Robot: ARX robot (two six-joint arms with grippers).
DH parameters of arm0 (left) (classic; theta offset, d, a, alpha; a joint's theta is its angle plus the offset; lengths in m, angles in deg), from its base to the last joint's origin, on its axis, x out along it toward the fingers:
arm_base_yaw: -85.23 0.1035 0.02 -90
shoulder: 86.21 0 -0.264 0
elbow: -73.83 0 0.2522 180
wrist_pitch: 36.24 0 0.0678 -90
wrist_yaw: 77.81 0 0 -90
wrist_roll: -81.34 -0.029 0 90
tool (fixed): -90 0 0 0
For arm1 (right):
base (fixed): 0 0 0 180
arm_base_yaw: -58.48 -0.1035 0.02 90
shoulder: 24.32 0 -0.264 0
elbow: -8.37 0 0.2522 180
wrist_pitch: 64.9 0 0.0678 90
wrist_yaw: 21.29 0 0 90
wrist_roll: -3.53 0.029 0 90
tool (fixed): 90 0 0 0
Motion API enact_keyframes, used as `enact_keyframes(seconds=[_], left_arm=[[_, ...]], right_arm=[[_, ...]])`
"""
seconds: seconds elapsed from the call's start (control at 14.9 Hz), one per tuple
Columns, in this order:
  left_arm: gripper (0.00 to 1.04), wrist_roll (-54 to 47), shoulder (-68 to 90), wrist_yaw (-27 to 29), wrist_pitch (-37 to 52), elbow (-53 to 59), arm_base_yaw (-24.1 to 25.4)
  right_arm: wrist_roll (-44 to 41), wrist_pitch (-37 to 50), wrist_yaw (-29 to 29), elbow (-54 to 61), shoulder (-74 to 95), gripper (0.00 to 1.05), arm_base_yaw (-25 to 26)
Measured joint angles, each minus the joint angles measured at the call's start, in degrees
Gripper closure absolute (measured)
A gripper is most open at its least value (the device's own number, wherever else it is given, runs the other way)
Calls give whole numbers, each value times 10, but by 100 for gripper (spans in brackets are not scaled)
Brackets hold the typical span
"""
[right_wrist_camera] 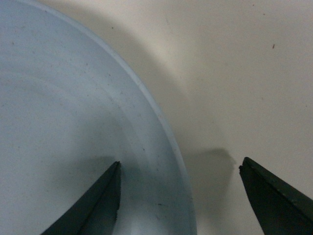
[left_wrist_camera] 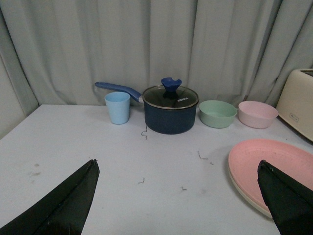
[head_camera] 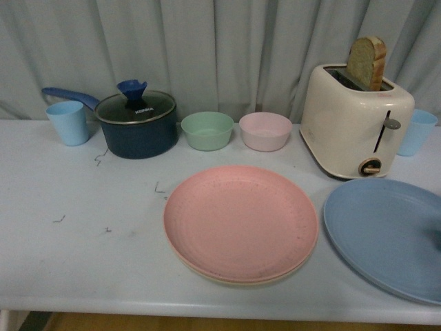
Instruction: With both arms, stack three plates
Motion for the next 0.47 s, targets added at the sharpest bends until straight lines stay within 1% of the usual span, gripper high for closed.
enact_keyframes(seconds=[0.07,0.13,0.2,0.27,0.34,0.4,0.47], left_arm=[[7,0,0,0,0,0,0],[7,0,0,0,0,0,0],[7,0,0,0,0,0,0],[7,0,0,0,0,0,0],[7,0,0,0,0,0,0],[7,0,0,0,0,0,0],[7,0,0,0,0,0,0]], right_arm=[[0,2,1,-2,2,44,0],[0,3,1,-2,3,55,0],[0,5,3,-1,3,71,0],[3,12,-6,6,-4,84,9],[6,13,-26,24,-23,95,19],[8,12,-37,40,-42,100,24],[8,8,-47,56,-68,101,29]])
